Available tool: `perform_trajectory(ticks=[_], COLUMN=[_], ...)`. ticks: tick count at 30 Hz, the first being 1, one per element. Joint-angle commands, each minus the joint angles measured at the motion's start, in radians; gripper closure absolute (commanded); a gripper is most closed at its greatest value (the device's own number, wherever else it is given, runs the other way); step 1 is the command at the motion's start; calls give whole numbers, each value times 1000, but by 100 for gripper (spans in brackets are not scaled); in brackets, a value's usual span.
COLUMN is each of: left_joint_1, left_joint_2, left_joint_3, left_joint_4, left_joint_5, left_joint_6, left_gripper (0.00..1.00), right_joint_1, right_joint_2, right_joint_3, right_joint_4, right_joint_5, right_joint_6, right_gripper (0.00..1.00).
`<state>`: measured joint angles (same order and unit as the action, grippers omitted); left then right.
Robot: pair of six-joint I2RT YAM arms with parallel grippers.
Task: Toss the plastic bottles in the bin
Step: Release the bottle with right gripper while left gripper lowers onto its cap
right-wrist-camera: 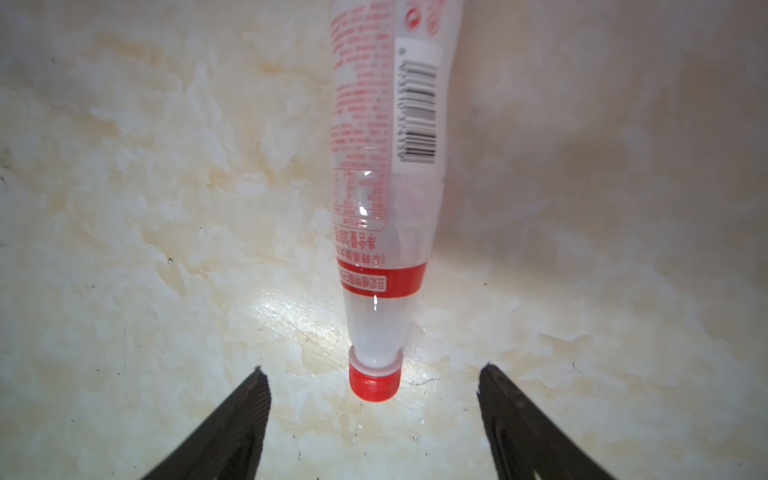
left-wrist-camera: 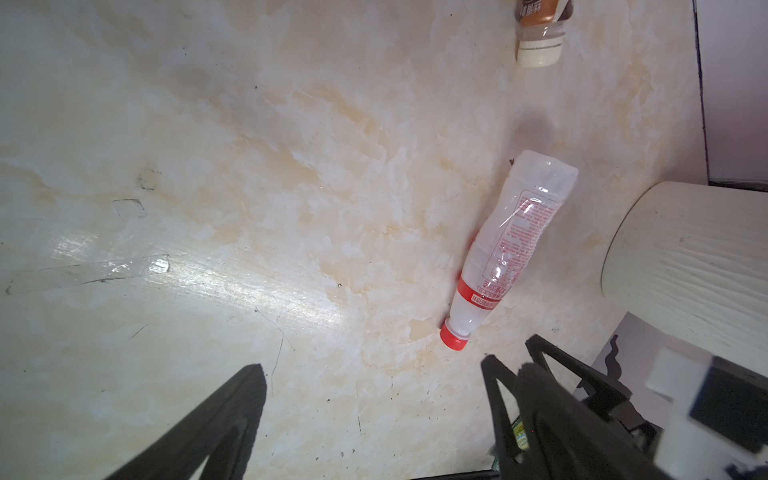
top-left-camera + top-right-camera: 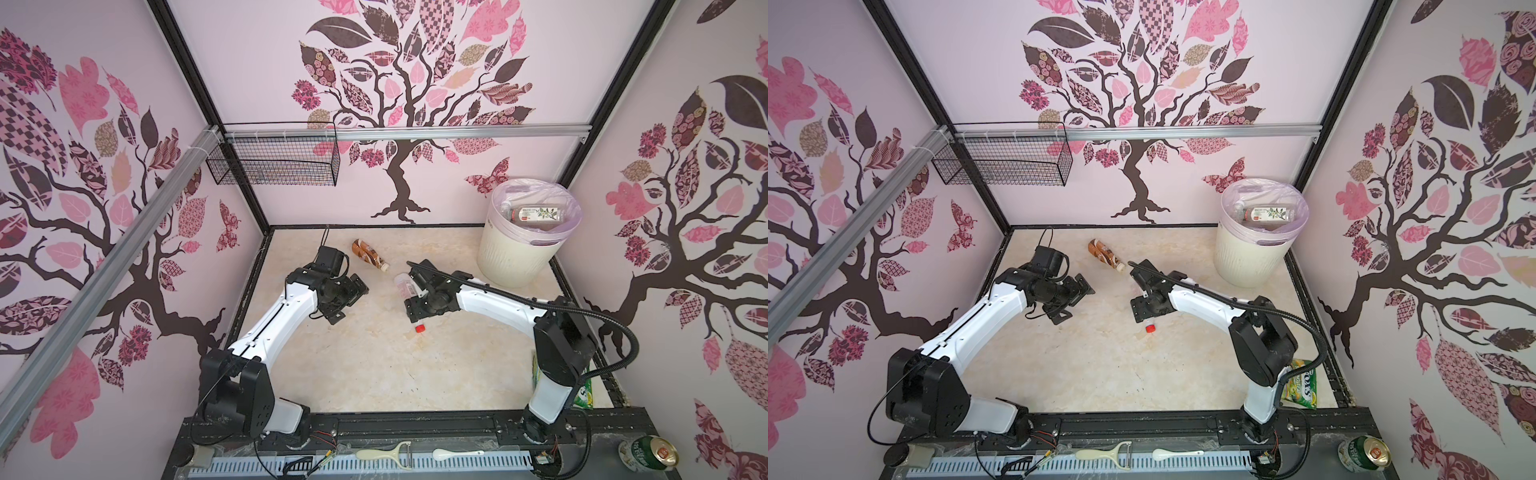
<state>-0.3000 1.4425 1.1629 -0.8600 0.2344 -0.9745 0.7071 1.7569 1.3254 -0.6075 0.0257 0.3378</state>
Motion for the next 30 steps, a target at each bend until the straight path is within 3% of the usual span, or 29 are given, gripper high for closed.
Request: perform_trajectory(ticks=[1, 8, 15, 18, 23, 30], left_joint_1=[-21, -169, -306, -351, -402, -425], left_joint_2=[25, 166, 323, 387, 495, 597], left_joint_3=[39, 130, 248, 291, 396, 471], left_joint_4=[40, 63, 93, 119, 66, -3], left_joint_5=[5, -19, -42, -49, -87, -136], left_joint_6=[-16, -33, -15, -10, 18, 62], left_gripper=[2, 2, 2, 2, 2, 10], right_joint_1=[-68, -165, -291, -306, -319, -359], right_joint_2=[-98, -228, -415, -459, -505, -574], right_joint_3=[20, 2, -76, -76, -65, -95], right_joint_4=[-66, -134, -151, -184, -212, -242], right_joint_5=[0, 82, 42, 77, 71, 80], right_joint_6=[-5, -13, 50, 58, 79, 91], right_gripper=[2, 0, 1, 1, 0, 1])
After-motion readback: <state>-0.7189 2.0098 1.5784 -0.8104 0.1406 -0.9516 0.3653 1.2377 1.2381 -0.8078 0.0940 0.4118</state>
